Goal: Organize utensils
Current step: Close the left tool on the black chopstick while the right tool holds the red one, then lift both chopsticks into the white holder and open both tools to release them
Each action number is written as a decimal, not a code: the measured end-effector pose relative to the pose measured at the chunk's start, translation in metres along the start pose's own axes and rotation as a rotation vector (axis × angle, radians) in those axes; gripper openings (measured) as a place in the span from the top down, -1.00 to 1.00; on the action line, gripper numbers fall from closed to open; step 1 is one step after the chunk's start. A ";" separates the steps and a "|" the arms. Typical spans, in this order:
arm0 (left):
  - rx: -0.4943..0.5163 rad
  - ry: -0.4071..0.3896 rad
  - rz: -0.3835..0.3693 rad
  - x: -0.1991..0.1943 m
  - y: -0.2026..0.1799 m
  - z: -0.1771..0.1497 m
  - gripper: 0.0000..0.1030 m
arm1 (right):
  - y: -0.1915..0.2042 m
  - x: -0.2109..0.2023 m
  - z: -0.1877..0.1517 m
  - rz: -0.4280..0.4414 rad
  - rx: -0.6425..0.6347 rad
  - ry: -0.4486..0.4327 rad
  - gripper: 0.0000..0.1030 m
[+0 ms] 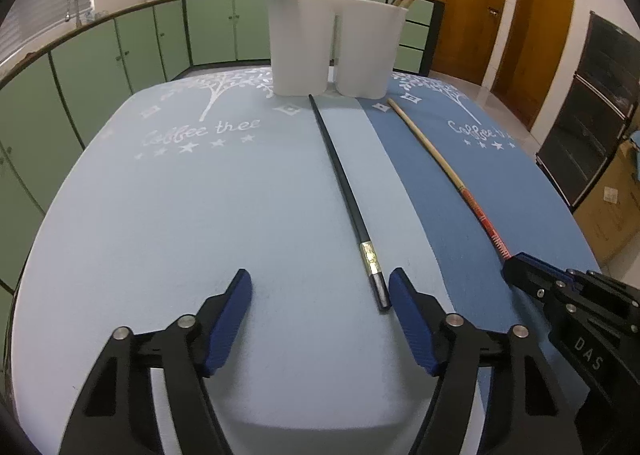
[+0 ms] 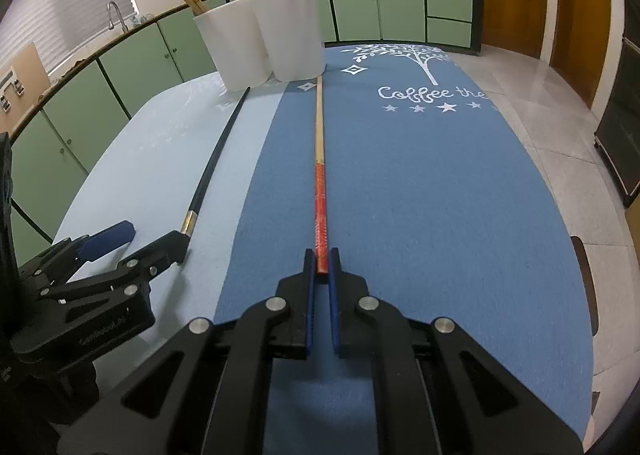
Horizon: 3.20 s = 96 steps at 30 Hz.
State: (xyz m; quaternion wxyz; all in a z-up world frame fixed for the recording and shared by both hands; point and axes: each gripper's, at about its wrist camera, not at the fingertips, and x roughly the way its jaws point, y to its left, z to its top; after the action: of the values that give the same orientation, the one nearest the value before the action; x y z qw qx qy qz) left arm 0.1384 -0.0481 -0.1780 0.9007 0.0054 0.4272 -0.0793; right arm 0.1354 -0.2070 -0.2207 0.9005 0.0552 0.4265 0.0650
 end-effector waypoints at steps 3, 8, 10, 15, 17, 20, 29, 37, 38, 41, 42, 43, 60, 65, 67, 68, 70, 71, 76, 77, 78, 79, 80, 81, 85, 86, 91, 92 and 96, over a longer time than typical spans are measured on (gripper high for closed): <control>-0.007 -0.002 0.000 0.000 -0.004 0.000 -0.19 | 0.001 0.001 0.000 -0.001 -0.003 0.003 0.89; -0.023 -0.008 -0.018 -0.001 -0.008 -0.002 0.19 | 0.001 0.001 0.000 0.001 -0.016 0.002 0.88; -0.025 -0.010 -0.022 -0.001 -0.009 -0.002 0.35 | -0.001 0.002 0.000 0.010 -0.014 0.001 0.88; -0.017 -0.008 -0.011 -0.002 -0.011 -0.003 0.42 | -0.003 0.001 -0.001 0.027 -0.011 -0.005 0.88; -0.015 -0.005 0.000 -0.001 -0.012 -0.003 0.41 | -0.003 0.002 -0.001 0.031 -0.008 -0.006 0.88; -0.012 -0.005 0.006 -0.001 -0.015 -0.003 0.40 | -0.005 0.002 -0.001 0.044 0.001 -0.008 0.88; -0.032 -0.008 0.003 -0.002 -0.012 -0.004 0.87 | -0.009 0.002 -0.001 0.074 0.025 -0.009 0.88; -0.050 -0.019 -0.006 -0.008 -0.008 -0.004 0.88 | -0.006 -0.002 0.000 0.059 0.011 -0.012 0.89; -0.048 -0.023 -0.004 -0.011 -0.008 -0.004 0.88 | -0.006 -0.003 0.000 0.057 0.009 -0.013 0.90; -0.046 -0.044 -0.010 -0.022 -0.006 -0.003 0.88 | -0.007 -0.008 0.002 0.053 0.010 -0.020 0.90; -0.047 -0.055 -0.011 -0.028 -0.005 -0.002 0.88 | -0.007 -0.011 0.003 0.053 0.011 -0.025 0.90; -0.044 -0.067 -0.009 -0.033 -0.004 -0.001 0.88 | -0.008 -0.013 0.004 0.052 0.010 -0.030 0.90; 0.029 -0.312 -0.050 -0.126 -0.005 0.059 0.88 | 0.009 -0.102 0.067 0.034 -0.090 -0.234 0.90; 0.064 -0.352 -0.081 -0.138 -0.010 0.084 0.88 | 0.015 -0.122 0.097 0.072 -0.114 -0.276 0.90; 0.072 -0.359 -0.095 -0.140 -0.010 0.093 0.88 | 0.017 -0.127 0.112 0.089 -0.123 -0.286 0.90; 0.074 -0.359 -0.111 -0.141 -0.010 0.098 0.88 | 0.019 -0.129 0.118 0.094 -0.129 -0.288 0.90; 0.081 -0.356 -0.135 -0.141 -0.009 0.107 0.88 | 0.021 -0.133 0.130 0.106 -0.142 -0.293 0.90; 0.086 -0.354 -0.143 -0.140 -0.009 0.111 0.88 | 0.023 -0.135 0.137 0.110 -0.149 -0.295 0.90; 0.107 -0.361 -0.160 -0.140 -0.013 0.125 0.88 | 0.027 -0.142 0.163 0.137 -0.174 -0.292 0.90; 0.111 -0.364 -0.161 -0.141 -0.014 0.127 0.88 | 0.028 -0.143 0.167 0.140 -0.179 -0.295 0.90; 0.114 -0.369 -0.163 -0.141 -0.014 0.130 0.88 | 0.029 -0.144 0.171 0.141 -0.184 -0.298 0.90; 0.115 -0.372 -0.164 -0.142 -0.013 0.131 0.88 | 0.030 -0.145 0.176 0.141 -0.191 -0.302 0.90; 0.116 -0.378 -0.166 -0.142 -0.013 0.134 0.88 | 0.031 -0.146 0.180 0.143 -0.199 -0.306 0.90; 0.116 -0.382 -0.168 -0.144 -0.012 0.135 0.88 | 0.033 -0.148 0.185 0.145 -0.208 -0.311 0.90; 0.119 -0.418 -0.166 -0.152 -0.010 0.146 0.88 | 0.036 -0.154 0.202 0.159 -0.224 -0.331 0.90; 0.118 -0.431 -0.165 -0.155 -0.009 0.152 0.88 | 0.036 -0.157 0.207 0.162 -0.225 -0.338 0.90; 0.129 -0.496 -0.158 -0.165 -0.008 0.178 0.88 | 0.039 -0.169 0.240 0.183 -0.231 -0.381 0.90; 0.132 -0.513 -0.153 -0.167 -0.009 0.186 0.88 | 0.039 -0.171 0.246 0.183 -0.234 -0.389 0.90; 0.124 -0.577 -0.152 -0.175 -0.007 0.216 0.88 | 0.041 -0.175 0.278 0.175 -0.238 -0.433 0.90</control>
State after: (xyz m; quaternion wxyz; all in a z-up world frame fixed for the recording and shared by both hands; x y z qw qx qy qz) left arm 0.1946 -0.0475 0.0940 0.9743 0.0054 0.1473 -0.1705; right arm 0.2383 -0.2079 0.0940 0.9619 -0.0016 0.2067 0.1791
